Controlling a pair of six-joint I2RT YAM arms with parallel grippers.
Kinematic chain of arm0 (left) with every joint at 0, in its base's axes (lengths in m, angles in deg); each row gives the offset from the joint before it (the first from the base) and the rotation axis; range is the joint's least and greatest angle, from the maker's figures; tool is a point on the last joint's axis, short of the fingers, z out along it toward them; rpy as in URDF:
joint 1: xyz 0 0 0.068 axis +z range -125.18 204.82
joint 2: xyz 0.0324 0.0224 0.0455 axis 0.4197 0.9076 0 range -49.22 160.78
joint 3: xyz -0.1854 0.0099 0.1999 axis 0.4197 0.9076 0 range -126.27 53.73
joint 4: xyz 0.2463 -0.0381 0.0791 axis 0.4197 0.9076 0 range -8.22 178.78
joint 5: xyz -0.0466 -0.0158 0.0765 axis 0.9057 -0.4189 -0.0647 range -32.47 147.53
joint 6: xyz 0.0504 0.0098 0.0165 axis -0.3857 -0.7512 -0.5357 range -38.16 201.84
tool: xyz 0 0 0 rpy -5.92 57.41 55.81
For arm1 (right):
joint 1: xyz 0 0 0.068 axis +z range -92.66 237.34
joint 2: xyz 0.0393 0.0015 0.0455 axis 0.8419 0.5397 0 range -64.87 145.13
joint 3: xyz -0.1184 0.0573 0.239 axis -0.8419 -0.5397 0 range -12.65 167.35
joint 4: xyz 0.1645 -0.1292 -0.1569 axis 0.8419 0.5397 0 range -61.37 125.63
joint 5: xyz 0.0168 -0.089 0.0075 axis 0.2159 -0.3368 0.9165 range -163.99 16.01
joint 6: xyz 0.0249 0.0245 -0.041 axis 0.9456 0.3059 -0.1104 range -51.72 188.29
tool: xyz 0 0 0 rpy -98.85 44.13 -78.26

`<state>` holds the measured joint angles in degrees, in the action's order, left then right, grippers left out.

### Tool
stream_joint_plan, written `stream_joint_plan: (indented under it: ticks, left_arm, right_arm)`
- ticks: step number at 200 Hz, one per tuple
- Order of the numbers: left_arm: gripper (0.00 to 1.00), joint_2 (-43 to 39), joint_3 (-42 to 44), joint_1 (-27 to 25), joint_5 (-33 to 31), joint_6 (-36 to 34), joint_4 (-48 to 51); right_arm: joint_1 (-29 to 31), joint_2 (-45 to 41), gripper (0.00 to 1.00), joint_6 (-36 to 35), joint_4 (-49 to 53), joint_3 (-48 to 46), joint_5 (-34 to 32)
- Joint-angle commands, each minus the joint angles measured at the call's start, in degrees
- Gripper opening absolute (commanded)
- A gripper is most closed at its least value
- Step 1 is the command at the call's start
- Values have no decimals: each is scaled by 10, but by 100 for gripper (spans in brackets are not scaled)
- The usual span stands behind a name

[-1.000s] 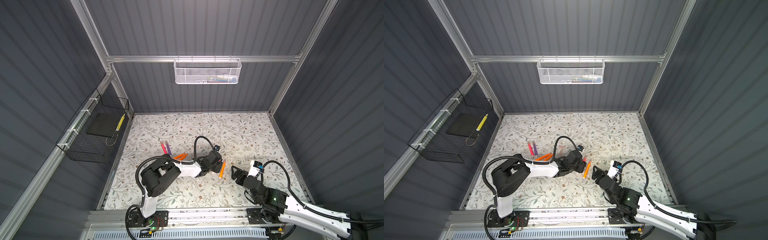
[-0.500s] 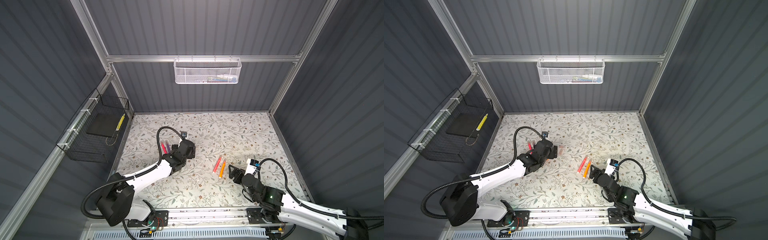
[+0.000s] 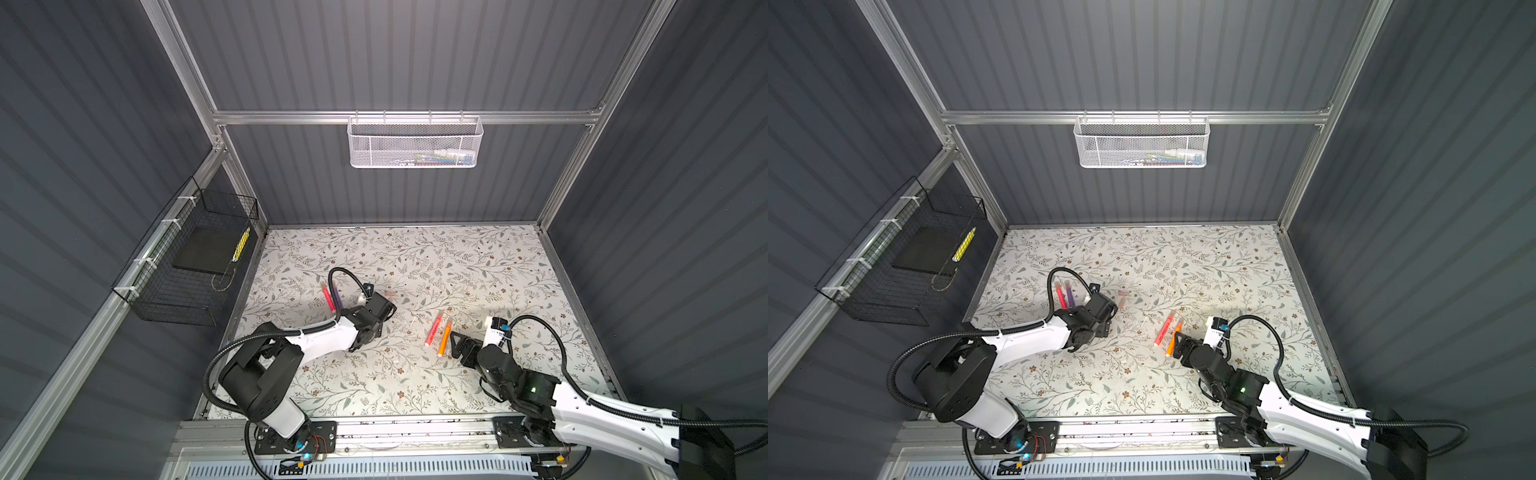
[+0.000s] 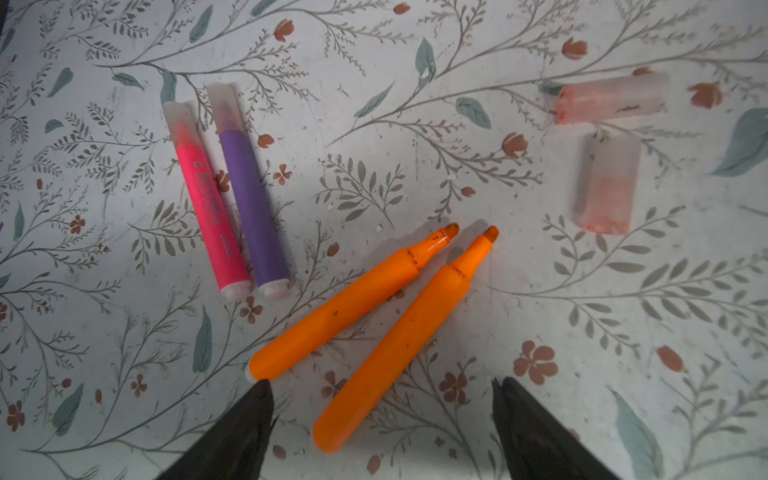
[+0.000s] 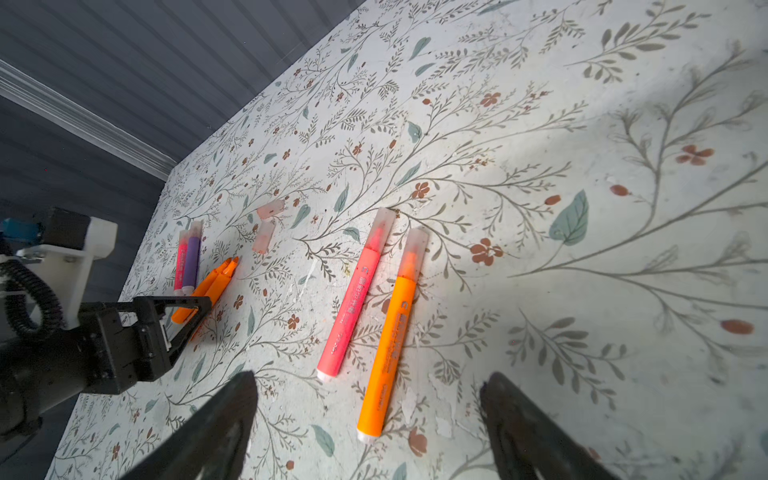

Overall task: Insert the pens into the pen caps
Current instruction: 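Move the left gripper to an uncapped orange marker and grasp it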

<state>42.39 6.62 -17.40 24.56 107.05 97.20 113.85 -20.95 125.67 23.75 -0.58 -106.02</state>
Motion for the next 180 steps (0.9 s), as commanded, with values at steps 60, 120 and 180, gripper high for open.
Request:
stream_joint_plan:
  ticks: [60, 120, 180]
  left_arm:
    - [65, 70, -42, 20, 96, -11, 9]
    - [50, 50, -33, 19, 171, -13, 19]
    - [40, 3, 3, 20, 186, 6, 27]
  right_arm:
    - [-12, -18, 88, -5, 6, 8, 3]
    - [-18, -17, 88, -3, 1, 6, 8]
    - [-20, -16, 89, 0, -2, 2, 12]
